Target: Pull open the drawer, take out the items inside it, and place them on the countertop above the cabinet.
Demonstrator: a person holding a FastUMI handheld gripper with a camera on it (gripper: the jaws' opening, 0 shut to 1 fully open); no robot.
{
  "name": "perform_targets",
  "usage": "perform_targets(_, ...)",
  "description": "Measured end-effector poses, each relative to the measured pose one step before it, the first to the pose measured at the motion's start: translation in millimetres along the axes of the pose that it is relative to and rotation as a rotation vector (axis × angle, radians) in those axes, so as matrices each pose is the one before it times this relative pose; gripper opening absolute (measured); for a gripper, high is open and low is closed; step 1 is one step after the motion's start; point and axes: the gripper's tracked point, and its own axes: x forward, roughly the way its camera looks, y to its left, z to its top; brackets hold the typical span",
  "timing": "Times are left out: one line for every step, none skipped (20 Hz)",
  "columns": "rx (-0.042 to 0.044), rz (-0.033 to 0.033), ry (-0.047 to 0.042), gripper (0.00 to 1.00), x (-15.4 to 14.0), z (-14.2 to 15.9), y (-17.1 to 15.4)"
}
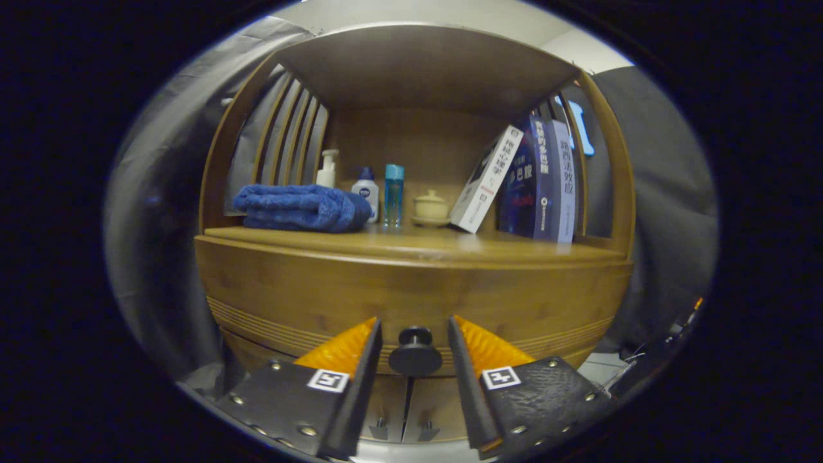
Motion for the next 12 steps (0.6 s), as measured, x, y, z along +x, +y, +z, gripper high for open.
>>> perform_targets(0.01518,-0.00265,-0.00016,0.47,4.27,0.43,-1.47)
perform_targets(0.01735,-0.00575,0.01148,0.44,-0.83,-1.59,-0.46)
perform_targets(0.01430,-0.00390,0.00192,0.44,-2.29,0.37,0.45)
perform_targets(0.01316,-0.00422,0.00565,0.43,3.58,-0.76,-0.41)
perform_targets(0.00618,-0.00323,0.00645,0.41,-2.20,-1.93,-0.45)
perform_targets(0.00379,-0.00664,0.00551,0.40,-0.11,0.00,-2.06)
perform_targets(0.02461,0.00172,0.00941,0.36,6.62,-0.52,0.34)
perform_targets(0.01863,0.01212,0.03089,0.32,-2.93,-2.15,0.23)
perform_targets(0.02133,0.01110,0.01923,0.32,-3.93,-1.26,-0.87)
perform_targets(0.01462,0.00317,0.00471,0.32,-1.69,1.28,0.00)
perform_targets(-0.00848,-0.00019,0.00614,0.26,2.61,-0.32,-0.34)
perform_targets(-0.01681,-0.00504,0.00312,0.26,-0.92,0.08,-0.54)
